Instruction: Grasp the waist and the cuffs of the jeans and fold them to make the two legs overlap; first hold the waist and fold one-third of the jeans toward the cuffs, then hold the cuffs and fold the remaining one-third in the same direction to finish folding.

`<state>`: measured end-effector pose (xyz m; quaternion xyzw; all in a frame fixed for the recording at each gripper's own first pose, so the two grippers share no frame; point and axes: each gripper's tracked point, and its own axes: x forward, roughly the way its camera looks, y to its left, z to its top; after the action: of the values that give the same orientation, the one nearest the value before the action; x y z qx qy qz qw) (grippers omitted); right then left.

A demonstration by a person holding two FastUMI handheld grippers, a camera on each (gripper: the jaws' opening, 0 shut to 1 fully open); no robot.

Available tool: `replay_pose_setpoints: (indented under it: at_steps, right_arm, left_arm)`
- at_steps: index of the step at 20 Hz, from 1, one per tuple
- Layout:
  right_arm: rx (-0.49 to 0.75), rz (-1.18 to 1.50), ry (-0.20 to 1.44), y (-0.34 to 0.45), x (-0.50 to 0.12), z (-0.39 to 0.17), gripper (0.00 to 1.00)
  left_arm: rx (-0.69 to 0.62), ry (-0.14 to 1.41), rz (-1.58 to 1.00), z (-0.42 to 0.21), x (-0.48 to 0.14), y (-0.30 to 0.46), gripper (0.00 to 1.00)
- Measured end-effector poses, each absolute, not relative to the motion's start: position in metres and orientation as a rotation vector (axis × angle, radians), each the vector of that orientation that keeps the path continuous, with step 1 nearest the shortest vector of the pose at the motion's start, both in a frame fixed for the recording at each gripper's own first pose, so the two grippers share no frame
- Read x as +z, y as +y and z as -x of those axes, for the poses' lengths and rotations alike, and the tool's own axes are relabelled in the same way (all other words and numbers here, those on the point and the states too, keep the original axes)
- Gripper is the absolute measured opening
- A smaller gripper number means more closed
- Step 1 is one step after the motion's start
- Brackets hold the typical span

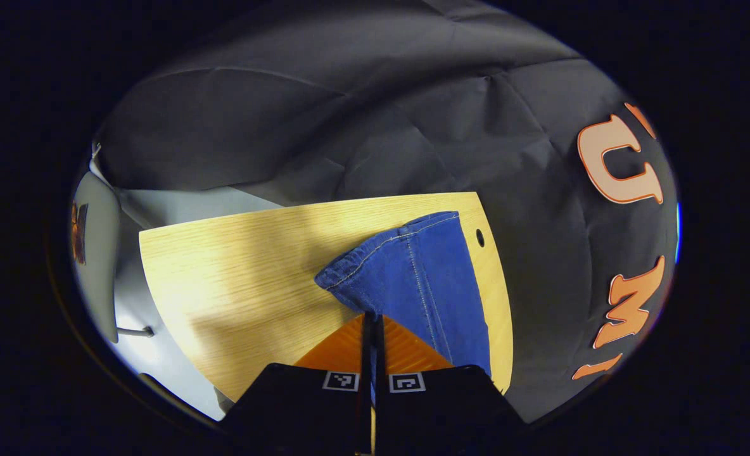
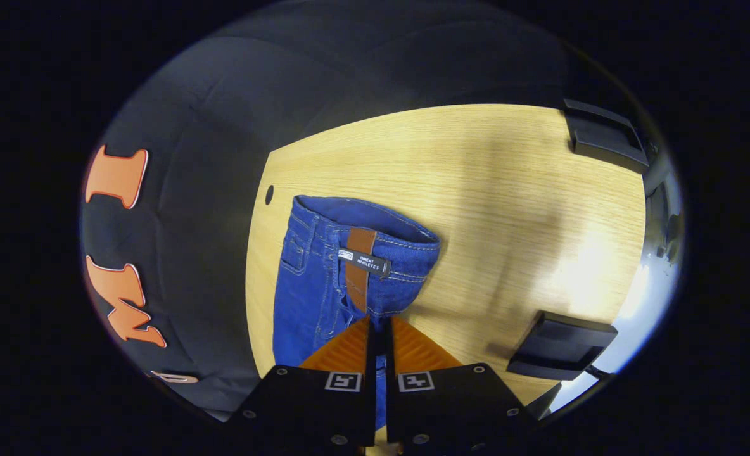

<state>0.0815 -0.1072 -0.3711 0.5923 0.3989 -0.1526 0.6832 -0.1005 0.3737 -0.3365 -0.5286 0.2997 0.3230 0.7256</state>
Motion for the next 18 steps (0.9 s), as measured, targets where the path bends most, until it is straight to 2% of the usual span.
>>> replay_pose_setpoints:
  at_steps: [5,11,17,18]
  right_arm:
    - [-0.36,-1.364,0.851,-0.106,-0.351,-0.1,0.07]
    - [-0.381,-1.381,0.83,-0.098,-0.327,-0.131,0.07]
    - [-0.459,-1.417,0.824,-0.094,-0.32,-0.161,0.07]
    - [-0.453,-1.414,0.822,-0.091,-0.316,-0.167,0.07]
  left_arm:
    - [0.697,0.687,1.15,0.083,-0.315,0.377,0.03]
    - [0.653,0.672,1.152,0.034,-0.28,0.381,0.02]
    - [0.776,0.649,1.091,0.002,-0.269,0.436,0.01]
    - [0.741,0.679,1.128,-0.008,-0.274,0.43,0.0]
